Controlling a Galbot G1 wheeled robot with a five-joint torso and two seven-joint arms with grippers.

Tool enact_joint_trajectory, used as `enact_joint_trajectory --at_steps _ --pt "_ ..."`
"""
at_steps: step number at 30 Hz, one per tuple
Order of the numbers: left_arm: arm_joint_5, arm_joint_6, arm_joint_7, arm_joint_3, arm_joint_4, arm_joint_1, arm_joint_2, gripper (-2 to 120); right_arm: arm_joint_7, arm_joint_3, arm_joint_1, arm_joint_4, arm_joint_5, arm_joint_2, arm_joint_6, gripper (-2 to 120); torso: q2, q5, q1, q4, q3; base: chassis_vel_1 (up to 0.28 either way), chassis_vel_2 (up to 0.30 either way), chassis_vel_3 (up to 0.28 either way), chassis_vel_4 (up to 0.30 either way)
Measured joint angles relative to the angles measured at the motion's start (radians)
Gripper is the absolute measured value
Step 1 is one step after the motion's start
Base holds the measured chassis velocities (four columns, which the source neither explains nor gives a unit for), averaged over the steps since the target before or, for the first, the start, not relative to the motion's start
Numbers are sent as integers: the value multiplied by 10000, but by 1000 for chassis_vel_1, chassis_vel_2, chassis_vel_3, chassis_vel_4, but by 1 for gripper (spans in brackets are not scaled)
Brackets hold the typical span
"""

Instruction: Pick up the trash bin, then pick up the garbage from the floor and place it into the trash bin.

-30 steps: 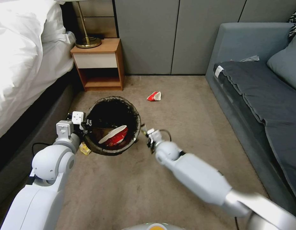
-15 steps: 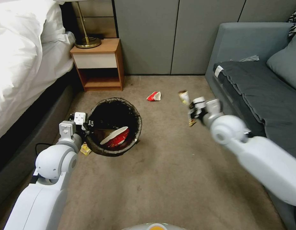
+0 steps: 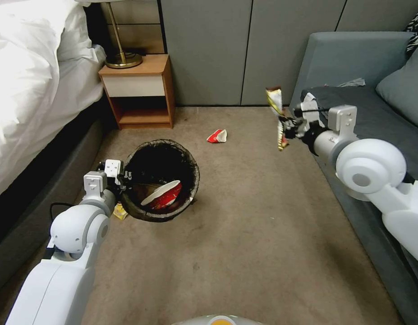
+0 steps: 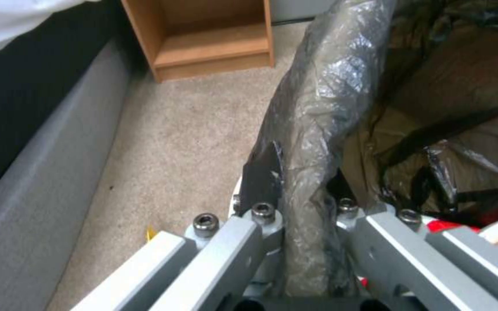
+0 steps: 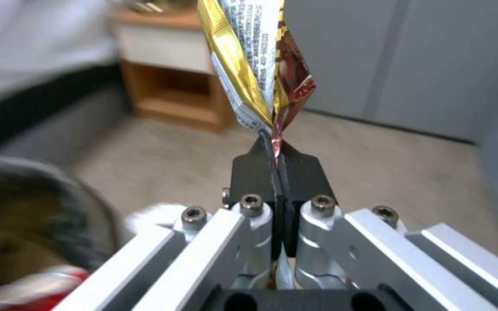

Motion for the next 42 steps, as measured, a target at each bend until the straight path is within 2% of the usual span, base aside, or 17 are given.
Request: enact_joint_trajectory --at_steps 2,6,7,10,14,17,19,21,22,25,30,42 --pt "16 0 0 10 18 -9 -9 0 61 -145 316 118 365 163 47 0 0 0 0 0 0 0 0 0 0" --pt "51 0 12 33 50 -56 -34 0 192 -837 1775 127 1546 954 278 0 0 -1 0 1 0 0 0 0 0" --pt "51 0 12 33 50 -56 -34 0 192 -837 1775 127 1546 954 278 0 0 -1 0 1 0 0 0 0 0" --pt "61 0 22 46 81 -81 -41 0 211 -1842 2670 -406 1740 1628 497 0 0 0 -1 0 0 0 0 0 0" --pt "72 0 26 45 120 -99 -42 0 371 -2490 3003 -816 1731 2120 574 0 0 -1 0 -1 0 0 0 0 0" --pt "76 0 37 42 135 -116 -49 0 773 -3443 3285 -1632 1563 3084 651 0 0 -1 0 -1 1 0 0 0 0" --pt "76 0 37 39 135 -120 -49 0 872 -3581 3323 -1771 1559 3286 658 0 0 -1 0 -2 1 0 0 0 0" --pt "62 0 54 12 137 -145 -30 0 1199 -4068 3440 -2306 1522 4152 682 0 0 -2 0 -1 1 0 0 0 0" --pt "62 0 54 12 137 -145 -30 0 1199 -4068 3440 -2306 1522 4152 682 0 0 -2 0 -1 1 0 0 0 0" --pt "25 0 52 -73 154 -184 20 0 1475 -4676 3469 -3096 1292 5181 684 0 0 -3 0 4 1 0 0 0 0" --pt "4 0 52 -96 187 -187 12 0 1559 -5018 3244 -3473 1064 5467 682 0 -1 0 1 1 1 0 0 0 0" --pt "1 0 59 -62 277 -167 -19 0 1574 -5328 2483 -3774 592 5612 681 0 0 1 0 -2 1 0 0 0 0"
